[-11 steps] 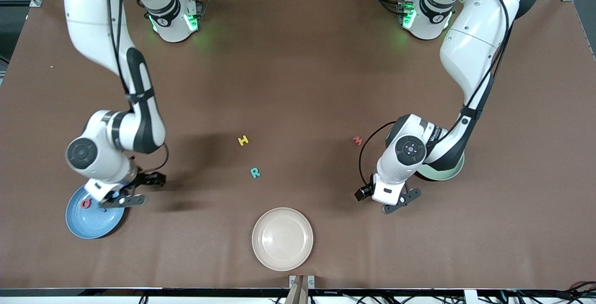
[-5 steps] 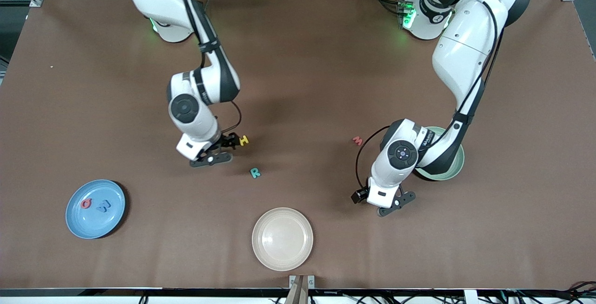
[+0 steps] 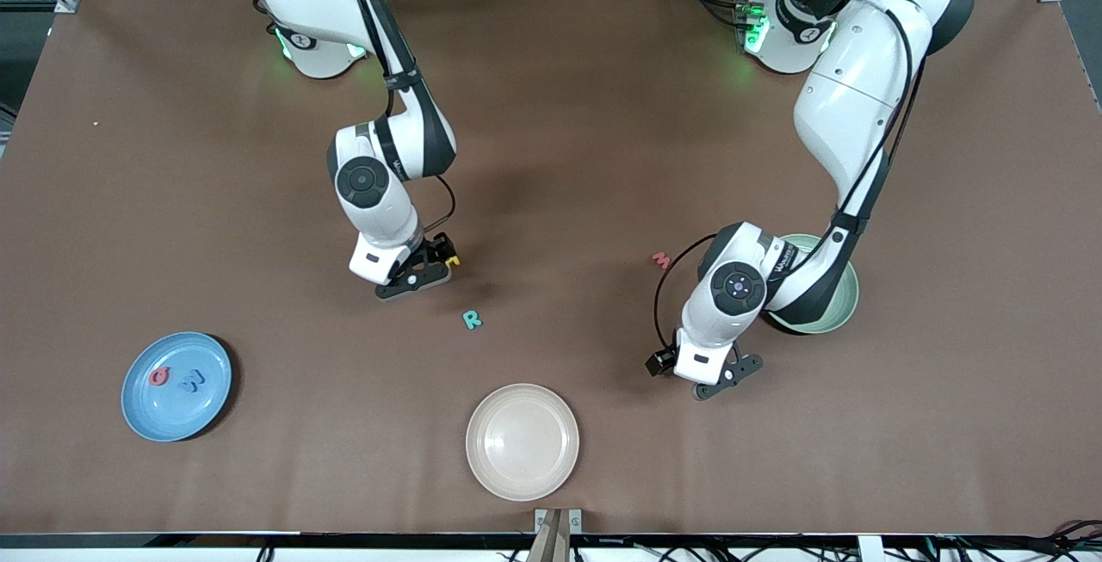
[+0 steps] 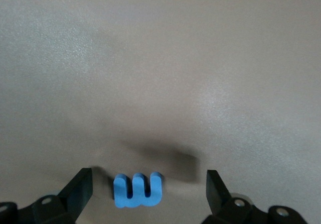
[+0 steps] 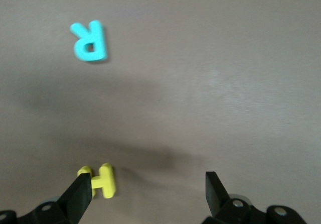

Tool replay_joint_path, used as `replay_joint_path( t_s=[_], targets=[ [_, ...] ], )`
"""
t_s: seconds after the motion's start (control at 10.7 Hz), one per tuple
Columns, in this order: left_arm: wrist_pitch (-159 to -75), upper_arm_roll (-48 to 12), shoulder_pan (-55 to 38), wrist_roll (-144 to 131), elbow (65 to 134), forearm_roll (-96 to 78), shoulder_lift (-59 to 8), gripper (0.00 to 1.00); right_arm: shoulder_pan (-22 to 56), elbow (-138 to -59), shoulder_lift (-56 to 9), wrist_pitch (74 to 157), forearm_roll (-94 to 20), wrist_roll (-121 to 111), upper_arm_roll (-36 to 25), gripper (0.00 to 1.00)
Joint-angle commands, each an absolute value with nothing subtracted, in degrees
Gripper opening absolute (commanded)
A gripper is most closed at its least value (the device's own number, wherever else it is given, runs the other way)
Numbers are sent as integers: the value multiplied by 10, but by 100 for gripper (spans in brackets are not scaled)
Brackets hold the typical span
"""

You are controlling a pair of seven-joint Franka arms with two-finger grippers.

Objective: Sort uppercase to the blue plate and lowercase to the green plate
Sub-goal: 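Reach the right gripper to the yellow H while the left gripper grasps m, then grasp the yellow H with the right gripper while the left gripper lifts m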

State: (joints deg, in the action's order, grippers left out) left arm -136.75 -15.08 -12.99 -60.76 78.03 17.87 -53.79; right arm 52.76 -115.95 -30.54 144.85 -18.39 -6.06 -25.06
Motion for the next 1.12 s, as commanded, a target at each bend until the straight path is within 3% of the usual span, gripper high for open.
replay_joint_path(
  t_s=[0.0, 0.93, 1.02],
  targets=[
    [-1357, -141, -145, -620, 761, 167, -549, 98, 533, -1174, -290, 1455, -223, -77, -225, 100],
    [-1356, -141, -145, -619, 765, 168, -552, 66, 543, -1172, -336, 1493, -224, -74, -219, 100],
    [-1356, -141, -145, -618, 766, 169, -552, 62, 546, -1173, -338, 1500, -226, -72, -219, 85]
  ],
)
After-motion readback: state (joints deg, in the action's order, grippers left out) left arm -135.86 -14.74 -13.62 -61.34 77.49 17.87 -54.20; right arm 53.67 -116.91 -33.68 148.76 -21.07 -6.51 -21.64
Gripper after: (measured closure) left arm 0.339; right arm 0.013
